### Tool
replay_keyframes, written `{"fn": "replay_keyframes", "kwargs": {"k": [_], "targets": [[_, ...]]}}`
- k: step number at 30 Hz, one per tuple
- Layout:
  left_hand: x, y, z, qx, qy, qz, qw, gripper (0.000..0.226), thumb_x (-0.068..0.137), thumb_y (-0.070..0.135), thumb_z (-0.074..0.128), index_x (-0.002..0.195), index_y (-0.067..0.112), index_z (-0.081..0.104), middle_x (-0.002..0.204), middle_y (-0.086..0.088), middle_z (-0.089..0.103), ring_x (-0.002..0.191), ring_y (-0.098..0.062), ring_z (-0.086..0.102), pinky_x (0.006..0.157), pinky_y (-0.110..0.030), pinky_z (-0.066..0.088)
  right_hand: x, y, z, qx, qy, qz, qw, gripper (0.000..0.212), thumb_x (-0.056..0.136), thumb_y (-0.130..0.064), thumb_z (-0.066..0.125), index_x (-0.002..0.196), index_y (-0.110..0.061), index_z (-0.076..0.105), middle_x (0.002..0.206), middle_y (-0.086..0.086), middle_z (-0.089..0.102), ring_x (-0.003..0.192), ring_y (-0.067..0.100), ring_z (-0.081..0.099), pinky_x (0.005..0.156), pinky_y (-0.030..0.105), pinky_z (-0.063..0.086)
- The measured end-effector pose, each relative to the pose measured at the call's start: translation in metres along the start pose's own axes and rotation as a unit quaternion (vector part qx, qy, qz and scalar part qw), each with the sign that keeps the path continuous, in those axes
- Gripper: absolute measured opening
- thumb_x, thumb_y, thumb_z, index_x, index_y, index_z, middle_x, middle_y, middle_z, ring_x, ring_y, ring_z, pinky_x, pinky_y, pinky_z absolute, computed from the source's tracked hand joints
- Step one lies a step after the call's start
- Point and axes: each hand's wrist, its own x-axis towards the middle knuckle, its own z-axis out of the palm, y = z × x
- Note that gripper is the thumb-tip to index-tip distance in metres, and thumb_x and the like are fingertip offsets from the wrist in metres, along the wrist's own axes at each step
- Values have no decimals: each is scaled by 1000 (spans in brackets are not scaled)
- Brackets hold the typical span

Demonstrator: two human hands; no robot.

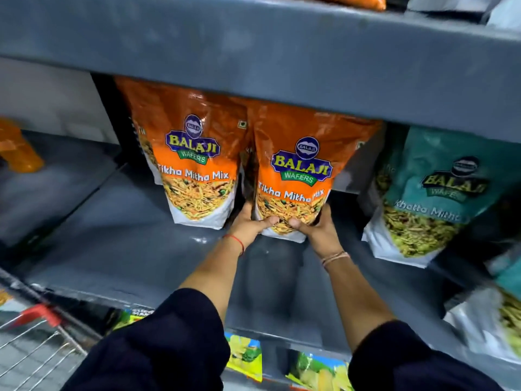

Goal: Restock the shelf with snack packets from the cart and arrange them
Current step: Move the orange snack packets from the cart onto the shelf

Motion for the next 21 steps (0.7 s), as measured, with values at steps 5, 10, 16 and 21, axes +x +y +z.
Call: {"fn": "replay_keyframes", "kwargs": {"k": [5, 10, 16, 21], "targets": [[-35, -10, -1, -52, 65, 0, 997, 75, 70, 13, 76, 134, 10, 37, 138, -8, 46, 128, -18, 40, 108, -31, 31, -35, 6, 10, -48, 63, 20, 997, 109, 53, -21, 80, 139, -6, 15, 135, 1, 34, 125, 15, 37, 106, 33, 32], [-183, -37, -53, -55, 272, 73, 958, 46, 61, 33, 77, 102, 24, 59, 104, -3, 66, 89, -5, 59, 80, -17, 47, -122, 16, 80, -301, 28, -107, 947, 121, 60, -75, 56, 143, -5, 3, 154, 16, 2, 144, 22, -5, 120, 36, 1], [-354, -118, -168, 3, 333, -117, 936, 92, 34, 74, 71, 110, 26, 51, 107, -7, 62, 92, -14, 60, 74, -21, 52, -233, 27, 233, -285, -317, -235, 873, 105, 63, -79, 47, 143, -31, -1, 154, -1, 1, 143, 12, -5, 116, 26, 1], [-448, -201, -225, 9, 211, -434, 876, 128, 38, 66, 79, 135, -3, 30, 135, -17, 48, 115, -23, 52, 95, -29, 43, -282, 68, 344, -316, -565, -156, 746, 116, 58, -62, 70, 144, -15, 8, 150, -3, -8, 135, 0, -10, 115, 27, 6]]}}
